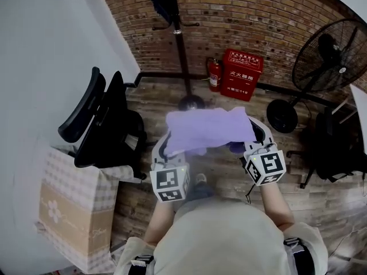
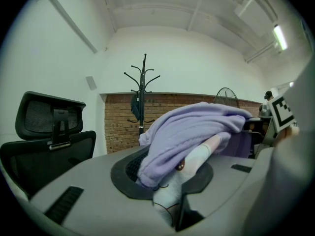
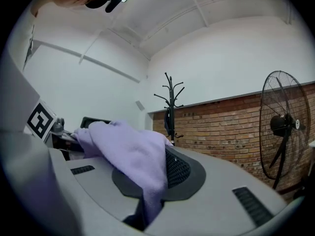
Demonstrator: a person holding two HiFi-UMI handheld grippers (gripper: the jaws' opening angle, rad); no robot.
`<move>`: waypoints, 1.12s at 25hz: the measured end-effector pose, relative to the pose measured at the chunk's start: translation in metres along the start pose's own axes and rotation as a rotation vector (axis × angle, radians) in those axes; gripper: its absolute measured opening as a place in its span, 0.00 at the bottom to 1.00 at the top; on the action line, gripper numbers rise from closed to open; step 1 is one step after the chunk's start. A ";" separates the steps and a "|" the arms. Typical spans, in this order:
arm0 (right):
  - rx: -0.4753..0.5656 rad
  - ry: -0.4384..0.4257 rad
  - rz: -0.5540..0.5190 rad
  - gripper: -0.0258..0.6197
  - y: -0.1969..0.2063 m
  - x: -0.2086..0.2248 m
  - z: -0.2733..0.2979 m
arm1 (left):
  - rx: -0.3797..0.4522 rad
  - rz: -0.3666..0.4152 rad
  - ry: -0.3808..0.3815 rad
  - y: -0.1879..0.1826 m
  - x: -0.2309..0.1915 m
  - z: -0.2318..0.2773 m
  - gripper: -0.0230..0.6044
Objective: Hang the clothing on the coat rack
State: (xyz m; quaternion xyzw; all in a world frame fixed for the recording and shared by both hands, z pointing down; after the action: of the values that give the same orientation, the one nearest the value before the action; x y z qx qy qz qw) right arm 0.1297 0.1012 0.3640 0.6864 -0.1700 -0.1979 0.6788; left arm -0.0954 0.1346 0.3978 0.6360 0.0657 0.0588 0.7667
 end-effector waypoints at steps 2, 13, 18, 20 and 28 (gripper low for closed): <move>-0.002 0.001 -0.002 0.07 0.000 0.002 0.018 | 0.001 -0.002 0.002 -0.004 -0.010 0.015 0.17; -0.012 0.030 -0.004 0.07 0.001 0.020 0.113 | 0.006 0.002 0.028 -0.021 -0.060 0.102 0.17; -0.007 0.050 0.005 0.07 0.004 0.027 0.146 | 0.005 0.007 0.045 -0.027 -0.076 0.135 0.17; -0.003 0.061 0.009 0.07 0.005 0.030 0.158 | 0.006 0.008 0.051 -0.029 -0.082 0.145 0.17; -0.003 0.076 0.014 0.07 0.009 0.032 0.192 | -0.006 -0.004 0.060 -0.025 -0.102 0.174 0.17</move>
State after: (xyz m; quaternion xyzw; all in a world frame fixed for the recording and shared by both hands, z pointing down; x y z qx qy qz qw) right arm 0.0608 -0.0810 0.3716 0.6911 -0.1487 -0.1674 0.6872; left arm -0.1650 -0.0562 0.4076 0.6315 0.0898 0.0765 0.7663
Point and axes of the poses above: the fingertips, and each gripper's own axes: z forward along the fingers, x to its right, y out of its underside, the point moved 3 cm from there along -z, backward along the fingers, and after that the axes turned 2 degrees about -y, right-handed, at the moved point
